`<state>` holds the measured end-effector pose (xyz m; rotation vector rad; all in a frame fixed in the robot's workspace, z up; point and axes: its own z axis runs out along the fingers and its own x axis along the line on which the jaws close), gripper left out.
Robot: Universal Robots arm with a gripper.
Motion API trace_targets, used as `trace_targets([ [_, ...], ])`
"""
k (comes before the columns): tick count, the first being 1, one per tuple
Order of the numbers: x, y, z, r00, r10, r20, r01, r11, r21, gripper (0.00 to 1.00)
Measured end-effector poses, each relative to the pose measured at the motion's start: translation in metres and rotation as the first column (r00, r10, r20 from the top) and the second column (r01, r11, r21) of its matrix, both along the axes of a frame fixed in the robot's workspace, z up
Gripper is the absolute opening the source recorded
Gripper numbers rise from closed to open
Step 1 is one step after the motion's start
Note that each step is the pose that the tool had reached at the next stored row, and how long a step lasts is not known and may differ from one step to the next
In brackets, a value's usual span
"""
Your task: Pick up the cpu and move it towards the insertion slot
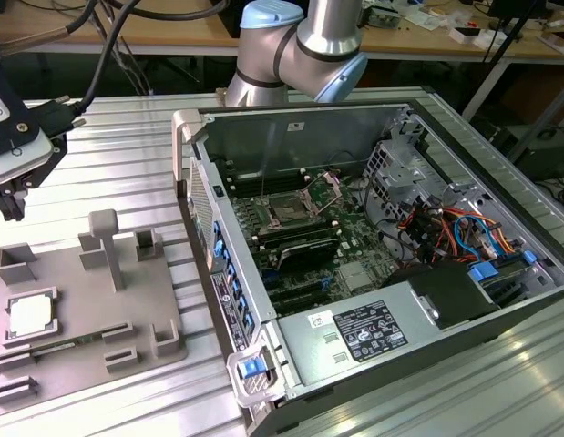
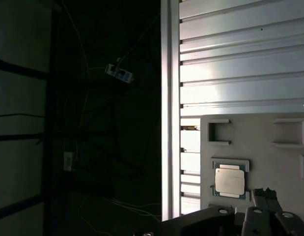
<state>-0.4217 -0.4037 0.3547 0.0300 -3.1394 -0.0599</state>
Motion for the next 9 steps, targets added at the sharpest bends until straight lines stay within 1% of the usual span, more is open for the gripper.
trace_targets([
  [3,-0.0039,0.0000,-0.0001,1.0000,0.000,0.0000,0.000,1.0000,0.0000,0.11],
  [9,-0.0068,0.0000,-0.0003,1.0000,0.000,0.0000,0.000,1.0000,0.0000,0.11],
])
